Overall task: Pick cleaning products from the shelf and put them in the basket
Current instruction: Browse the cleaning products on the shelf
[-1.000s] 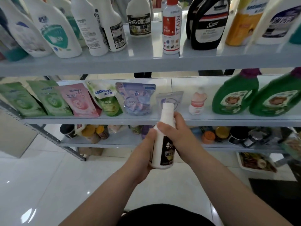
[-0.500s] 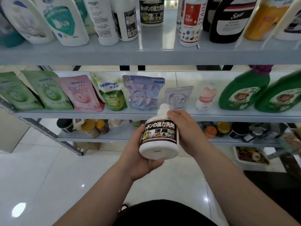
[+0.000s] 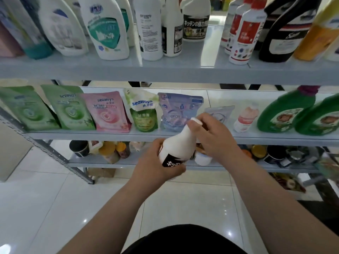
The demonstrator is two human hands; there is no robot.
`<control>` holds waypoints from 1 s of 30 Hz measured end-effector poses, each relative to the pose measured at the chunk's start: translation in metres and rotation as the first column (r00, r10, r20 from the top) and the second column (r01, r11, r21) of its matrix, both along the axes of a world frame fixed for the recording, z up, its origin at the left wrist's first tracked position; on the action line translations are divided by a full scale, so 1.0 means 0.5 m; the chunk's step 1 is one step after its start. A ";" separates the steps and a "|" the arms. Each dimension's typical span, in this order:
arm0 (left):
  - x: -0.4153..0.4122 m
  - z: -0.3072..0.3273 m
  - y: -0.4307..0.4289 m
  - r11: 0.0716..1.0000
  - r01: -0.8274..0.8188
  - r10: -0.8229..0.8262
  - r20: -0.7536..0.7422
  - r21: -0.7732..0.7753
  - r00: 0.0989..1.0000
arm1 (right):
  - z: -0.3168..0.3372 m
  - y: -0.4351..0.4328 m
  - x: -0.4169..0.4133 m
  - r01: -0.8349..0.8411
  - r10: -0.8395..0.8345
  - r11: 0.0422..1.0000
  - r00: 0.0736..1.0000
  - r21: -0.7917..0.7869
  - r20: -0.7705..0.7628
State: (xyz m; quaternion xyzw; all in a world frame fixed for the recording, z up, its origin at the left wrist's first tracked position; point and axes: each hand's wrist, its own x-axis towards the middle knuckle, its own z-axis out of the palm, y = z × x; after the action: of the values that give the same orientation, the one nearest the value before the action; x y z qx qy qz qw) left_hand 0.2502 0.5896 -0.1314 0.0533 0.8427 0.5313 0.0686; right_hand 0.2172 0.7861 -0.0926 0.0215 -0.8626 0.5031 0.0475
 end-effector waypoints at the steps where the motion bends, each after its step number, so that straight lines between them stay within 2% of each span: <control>1: -0.004 0.002 -0.010 0.999 0.008 -0.010 -0.050 -0.047 0.999 | 0.007 -0.004 -0.007 -0.016 0.019 0.992 0.999 0.125 -0.030; 3: -0.013 0.008 -0.030 0.995 0.023 -0.034 -0.119 -0.098 0.992 | 0.020 -0.016 -0.019 -0.034 0.049 0.947 0.998 0.320 -0.039; 5: -0.021 0.013 -0.056 0.989 0.037 -0.057 -0.141 -0.142 0.988 | 0.035 -0.034 -0.029 -0.033 0.049 0.895 0.998 0.445 -0.025; 8: -0.031 0.020 -0.105 0.995 0.087 -0.089 -0.051 -0.043 0.995 | 0.052 -0.077 -0.034 -0.076 0.117 0.832 0.992 0.550 -0.040; 11: -0.043 0.022 -0.161 0.969 0.194 -0.206 0.065 0.154 0.977 | 0.068 -0.122 -0.026 -0.121 0.239 0.858 0.954 0.499 -0.180; 15: -0.056 0.013 -0.223 0.827 0.358 -0.456 0.146 0.434 0.878 | 0.084 -0.171 -0.020 -0.218 0.378 0.876 0.865 0.430 -0.330; 18: -0.059 0.013 -0.255 0.835 0.343 -0.442 0.152 0.431 0.884 | 0.083 -0.204 -0.030 -0.204 0.376 0.874 0.859 0.440 -0.347; 21: -0.053 0.017 -0.274 0.929 0.263 -0.298 0.104 0.261 0.949 | 0.079 -0.229 -0.046 -0.149 0.243 0.897 0.953 0.416 -0.182; 24: -0.046 0.023 -0.276 0.968 0.197 -0.207 0.045 0.156 0.977 | 0.078 -0.248 -0.055 -0.064 0.100 0.946 0.990 0.318 -0.097; 26: -0.045 0.026 -0.269 0.981 0.159 -0.159 -0.011 0.111 0.987 | 0.077 -0.259 -0.051 0.001 0.007 0.992 0.998 0.127 -0.062; 28: -0.047 0.033 -0.261 0.979 0.134 -0.127 -0.060 0.153 0.990 | 0.064 -0.257 -0.048 0.026 -0.026 0.986 1.000 -0.164 0.002; 30: -0.053 0.041 -0.252 0.954 0.094 -0.087 -0.037 0.285 0.996 | 0.038 -0.247 -0.040 -0.035 0.063 0.945 0.995 -0.326 0.074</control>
State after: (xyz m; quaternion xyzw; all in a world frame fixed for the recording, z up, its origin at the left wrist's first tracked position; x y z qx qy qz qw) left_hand 0.2239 0.4636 -0.1109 0.1077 0.7545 0.6431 0.0743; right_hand 0.1973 0.6626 -0.0734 0.0138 -0.7686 0.6396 0.0016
